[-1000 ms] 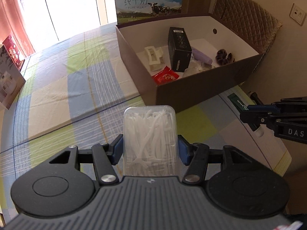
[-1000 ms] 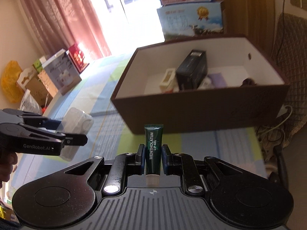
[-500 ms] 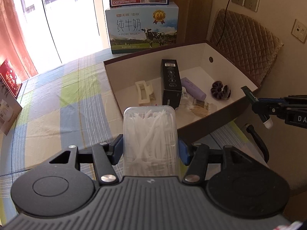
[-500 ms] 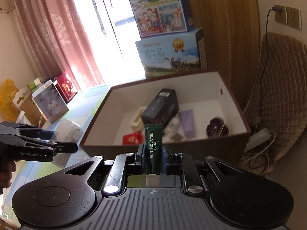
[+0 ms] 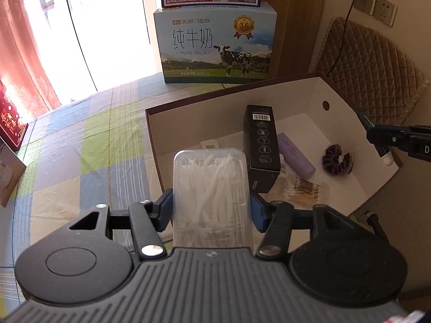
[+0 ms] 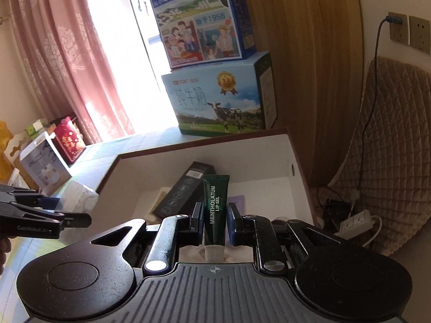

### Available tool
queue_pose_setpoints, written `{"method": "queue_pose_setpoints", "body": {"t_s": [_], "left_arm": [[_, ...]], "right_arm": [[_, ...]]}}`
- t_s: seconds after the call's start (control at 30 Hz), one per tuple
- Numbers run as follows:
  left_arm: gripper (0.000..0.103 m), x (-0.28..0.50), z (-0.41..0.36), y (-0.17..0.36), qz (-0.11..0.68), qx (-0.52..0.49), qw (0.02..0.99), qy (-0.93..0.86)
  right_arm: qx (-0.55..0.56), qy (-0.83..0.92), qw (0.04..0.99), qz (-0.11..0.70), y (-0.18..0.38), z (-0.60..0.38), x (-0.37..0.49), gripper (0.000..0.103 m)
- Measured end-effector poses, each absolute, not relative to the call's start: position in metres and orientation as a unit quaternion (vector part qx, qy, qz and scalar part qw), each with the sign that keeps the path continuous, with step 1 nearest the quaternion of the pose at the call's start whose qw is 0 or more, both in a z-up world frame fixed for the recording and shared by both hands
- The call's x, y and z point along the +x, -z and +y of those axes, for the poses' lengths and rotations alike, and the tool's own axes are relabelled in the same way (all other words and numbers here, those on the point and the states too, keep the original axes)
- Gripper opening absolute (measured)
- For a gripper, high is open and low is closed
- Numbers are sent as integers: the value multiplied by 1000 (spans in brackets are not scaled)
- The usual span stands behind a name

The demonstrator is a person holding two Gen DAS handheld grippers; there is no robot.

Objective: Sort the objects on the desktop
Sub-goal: 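Carry the floss box with the left tool while the right tool carries the lip gel to the box, then open the left tool to drop the floss box while the right tool releases the lip gel inside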

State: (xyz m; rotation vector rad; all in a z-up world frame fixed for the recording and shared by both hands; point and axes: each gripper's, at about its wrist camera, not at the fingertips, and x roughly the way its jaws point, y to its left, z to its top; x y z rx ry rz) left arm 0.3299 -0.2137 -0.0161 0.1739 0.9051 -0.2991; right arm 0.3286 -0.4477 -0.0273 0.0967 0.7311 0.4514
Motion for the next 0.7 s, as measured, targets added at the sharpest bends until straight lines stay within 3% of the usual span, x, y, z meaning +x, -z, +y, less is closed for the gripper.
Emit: {"method": "queue_pose_setpoints", "body": {"t_s": [0.7], "left_arm": [[53, 447, -251, 77, 488, 136, 857, 97]], "right_arm": [[-13, -182, 883, 433, 92, -434, 439, 14]]}}
